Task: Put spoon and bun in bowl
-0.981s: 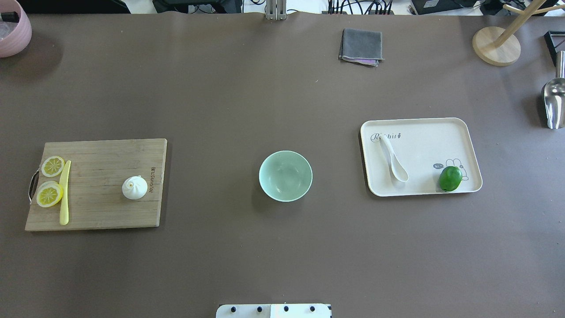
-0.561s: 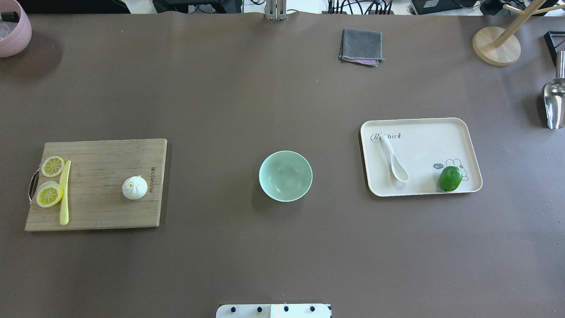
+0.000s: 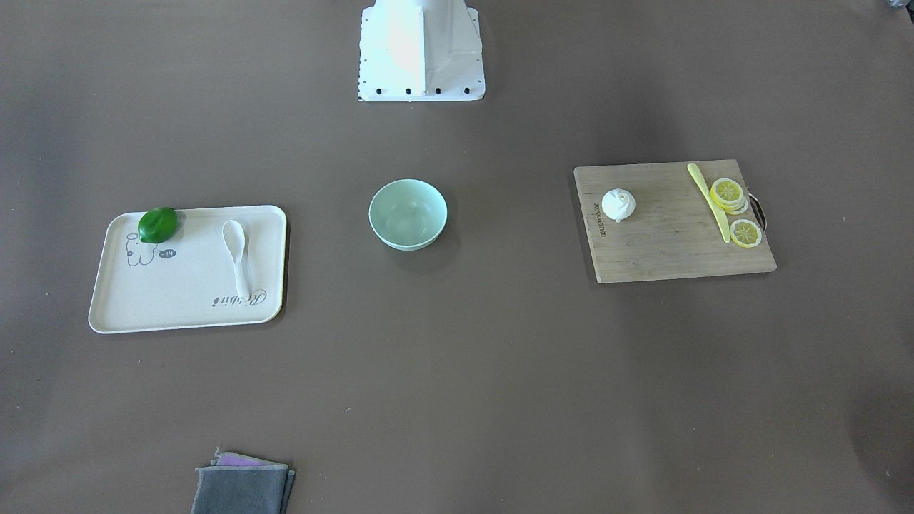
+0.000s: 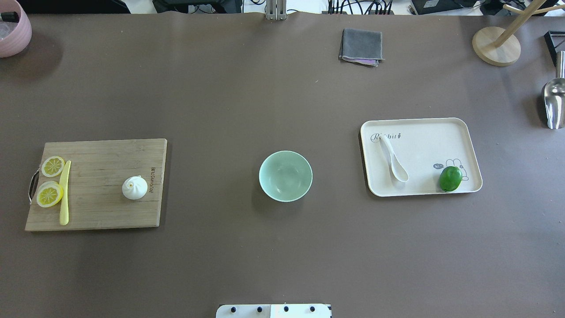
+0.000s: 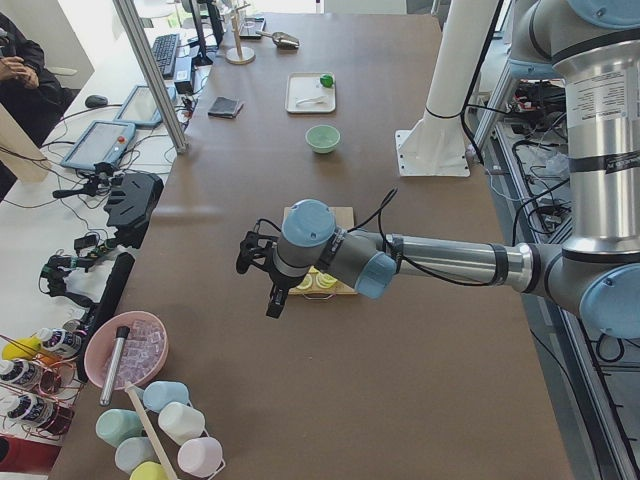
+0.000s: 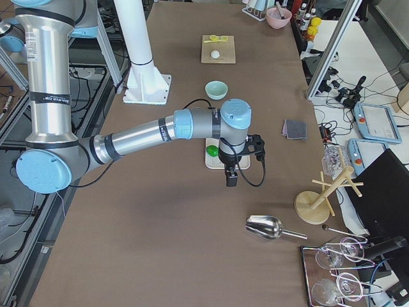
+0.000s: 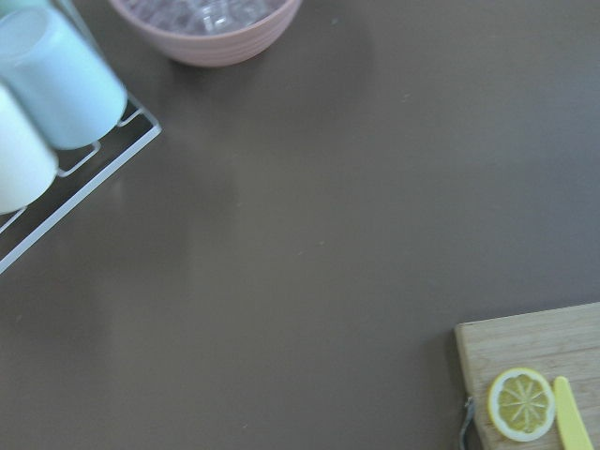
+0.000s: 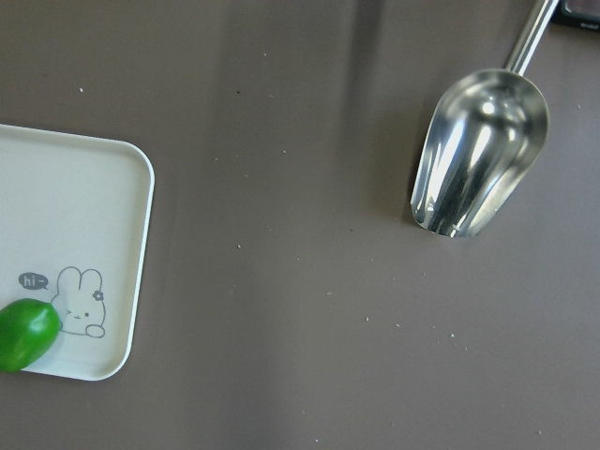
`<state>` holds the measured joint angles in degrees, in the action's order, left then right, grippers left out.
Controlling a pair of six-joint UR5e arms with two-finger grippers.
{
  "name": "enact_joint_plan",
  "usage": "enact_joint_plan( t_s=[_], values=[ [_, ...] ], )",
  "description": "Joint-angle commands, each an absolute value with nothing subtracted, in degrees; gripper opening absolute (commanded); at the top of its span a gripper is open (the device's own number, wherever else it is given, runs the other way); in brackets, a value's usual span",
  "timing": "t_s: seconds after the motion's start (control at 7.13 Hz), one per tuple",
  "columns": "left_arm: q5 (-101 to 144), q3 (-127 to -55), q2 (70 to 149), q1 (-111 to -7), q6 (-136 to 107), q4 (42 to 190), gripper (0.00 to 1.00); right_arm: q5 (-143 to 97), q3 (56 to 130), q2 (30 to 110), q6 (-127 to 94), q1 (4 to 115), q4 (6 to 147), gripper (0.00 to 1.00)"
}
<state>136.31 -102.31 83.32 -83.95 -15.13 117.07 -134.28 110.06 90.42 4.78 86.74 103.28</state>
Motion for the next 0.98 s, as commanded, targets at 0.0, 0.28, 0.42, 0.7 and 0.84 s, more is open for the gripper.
enact_joint_plan(
  t_s=[0.0,0.28,0.42,0.7,0.84],
  values=[
    [133.62,-99.42,92.07,-73.25,-18.44,119.44,0.98,-135.53,107.08,89.82,4.83,84.21,94.26,1.00],
    [129.64,-100.19,96.04,-68.92,-23.36,120.41,0.98,-136.67,105.82,89.91,-1.35,82.98,85.46,1.00],
    [126.51,-100.80,97.98,-64.82,-31.56,120.41,0.98,-135.89,105.56,88.61,-8.98,78.01,82.38,1.00],
    [119.65,-103.70,100.10,-53.84,-40.90,120.15,0.98,-131.33,105.03,85.79,-21.05,69.73,81.91,1.00],
    [116.75,-105.10,100.37,-48.83,-45.05,120.15,0.98,-131.31,104.86,85.17,-21.96,67.52,81.74,1.00]
  ],
)
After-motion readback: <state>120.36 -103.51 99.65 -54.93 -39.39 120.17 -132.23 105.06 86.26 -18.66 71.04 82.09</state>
